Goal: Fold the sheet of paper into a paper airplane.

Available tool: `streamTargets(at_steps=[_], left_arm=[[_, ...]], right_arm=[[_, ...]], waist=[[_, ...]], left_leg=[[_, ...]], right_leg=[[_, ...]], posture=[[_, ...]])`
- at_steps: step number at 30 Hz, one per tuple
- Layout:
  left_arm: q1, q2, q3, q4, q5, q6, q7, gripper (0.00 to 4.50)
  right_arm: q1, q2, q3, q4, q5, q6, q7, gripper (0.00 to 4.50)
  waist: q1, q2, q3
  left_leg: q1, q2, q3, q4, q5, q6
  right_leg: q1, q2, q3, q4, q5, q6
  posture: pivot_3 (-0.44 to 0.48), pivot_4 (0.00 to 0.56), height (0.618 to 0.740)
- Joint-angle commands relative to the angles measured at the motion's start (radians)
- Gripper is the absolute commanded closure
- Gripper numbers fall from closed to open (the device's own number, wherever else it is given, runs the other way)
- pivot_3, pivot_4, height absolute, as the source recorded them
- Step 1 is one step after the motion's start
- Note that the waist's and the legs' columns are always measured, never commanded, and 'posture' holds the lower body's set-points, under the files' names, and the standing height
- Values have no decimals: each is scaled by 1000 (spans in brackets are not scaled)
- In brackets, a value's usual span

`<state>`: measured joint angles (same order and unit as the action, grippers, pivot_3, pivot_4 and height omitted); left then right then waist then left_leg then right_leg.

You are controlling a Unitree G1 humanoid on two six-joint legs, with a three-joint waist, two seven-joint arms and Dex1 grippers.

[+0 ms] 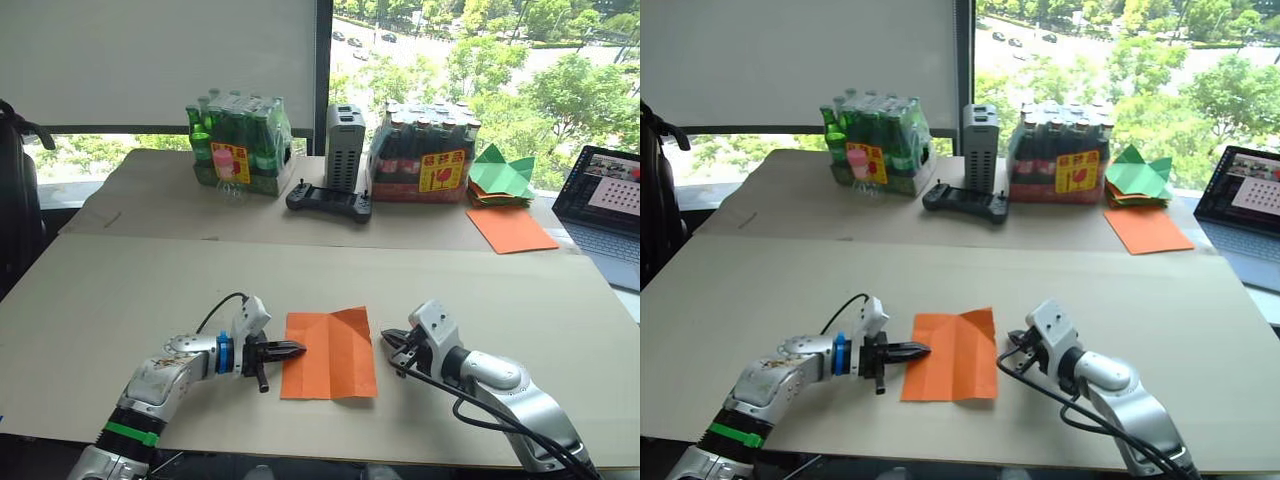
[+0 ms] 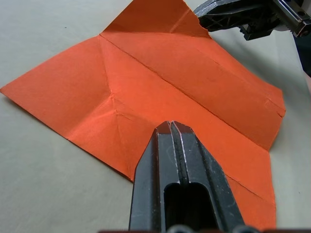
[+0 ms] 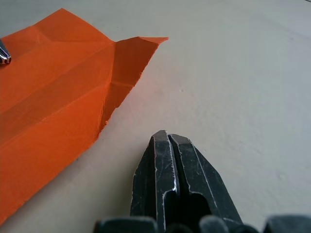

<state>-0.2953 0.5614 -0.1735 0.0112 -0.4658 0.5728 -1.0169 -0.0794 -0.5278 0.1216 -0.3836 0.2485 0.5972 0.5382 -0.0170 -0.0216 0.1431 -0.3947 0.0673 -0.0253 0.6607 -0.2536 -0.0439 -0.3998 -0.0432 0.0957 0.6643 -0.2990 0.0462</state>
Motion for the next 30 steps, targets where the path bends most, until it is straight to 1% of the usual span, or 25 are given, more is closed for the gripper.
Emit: streamTargets(at_steps=[1, 10, 17, 20, 25, 30], left_arm=[[12, -2, -10, 13, 30, 14, 13, 4500], [23, 8, -6, 0, 33, 16, 17, 4500], [19, 10, -6, 5, 37, 12, 18, 4500], [19, 10, -5, 8, 40, 11, 18, 4500], [21, 10, -5, 8, 40, 12, 18, 4500], [17, 10, -7, 12, 44, 10, 16, 4500]], right_arm=[[0, 2, 12, -50, 6, 11, 13, 4472], [12, -8, 20, -70, 33, 37, 62, 4472], [-5, 22, 19, -81, 67, 63, 73, 4472], [-14, 52, 24, -85, 81, 71, 63, 4472], [-28, 114, -2, -109, 141, 114, 48, 4472], [-49, 134, 18, -109, 154, 124, 39, 4472]], waist=[[0, 0, 0], [-1, 0, 0], [-1, 0, 0], [-1, 0, 0], [-1, 0, 0], [-1, 0, 0]], left_leg=[[0, 0, 0, 0, 0, 0], [6, 0, 0, 0, -1, 1], [6, 0, 0, 0, -1, 1], [6, 0, 0, 0, -1, 1], [6, 0, 0, 0, -1, 1], [6, 0, 0, 0, -1, 1]], right_leg=[[1, 0, 0, 0, 0, 0], [7, 0, 0, -2, 0, 1], [7, 0, 0, -2, -1, 1], [7, 0, 0, -2, -1, 1], [7, 0, 0, -2, -1, 1], [7, 0, 0, -2, -1, 1]], posture=[[0, 150, 740], [0, 150, 740], [0, 150, 740], [0, 150, 740], [0, 150, 740], [0, 150, 740]])
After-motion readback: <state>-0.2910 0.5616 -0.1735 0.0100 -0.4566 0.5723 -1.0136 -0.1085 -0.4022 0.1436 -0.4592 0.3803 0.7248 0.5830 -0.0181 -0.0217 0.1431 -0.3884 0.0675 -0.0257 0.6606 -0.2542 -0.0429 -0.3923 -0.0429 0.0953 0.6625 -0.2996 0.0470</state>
